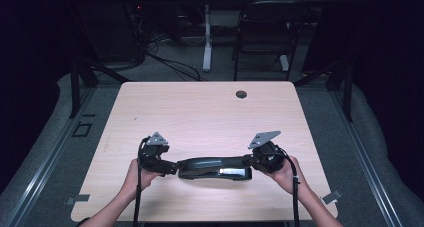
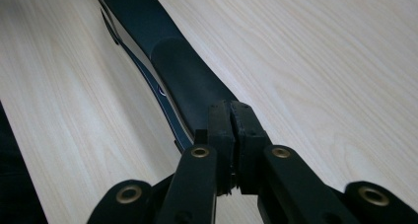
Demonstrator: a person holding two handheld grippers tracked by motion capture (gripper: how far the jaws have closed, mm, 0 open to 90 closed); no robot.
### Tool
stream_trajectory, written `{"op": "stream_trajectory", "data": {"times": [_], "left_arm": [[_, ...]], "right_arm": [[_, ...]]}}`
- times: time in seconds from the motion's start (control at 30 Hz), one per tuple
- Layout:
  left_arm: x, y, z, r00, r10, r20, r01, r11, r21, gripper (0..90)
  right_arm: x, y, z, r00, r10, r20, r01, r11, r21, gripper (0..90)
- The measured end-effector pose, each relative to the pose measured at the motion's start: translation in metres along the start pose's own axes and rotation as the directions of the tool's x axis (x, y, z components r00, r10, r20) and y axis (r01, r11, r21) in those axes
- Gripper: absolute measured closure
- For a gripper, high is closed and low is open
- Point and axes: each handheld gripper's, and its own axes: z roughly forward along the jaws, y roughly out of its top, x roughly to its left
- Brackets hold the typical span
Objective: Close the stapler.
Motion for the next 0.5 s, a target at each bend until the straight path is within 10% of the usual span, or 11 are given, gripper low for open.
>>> {"op": "stream_trajectory", "data": {"times": [0.5], "left_arm": [[-0.0012,-0.0001,0.0015,1.0000,0.007,0.002,-0.007,1.0000,0.004,12.8]], "right_arm": [[-0.0034,-0.0040,0.0087,0.9995,0.029,-0.014,-0.029,0.999,0.025,88.4]]}}
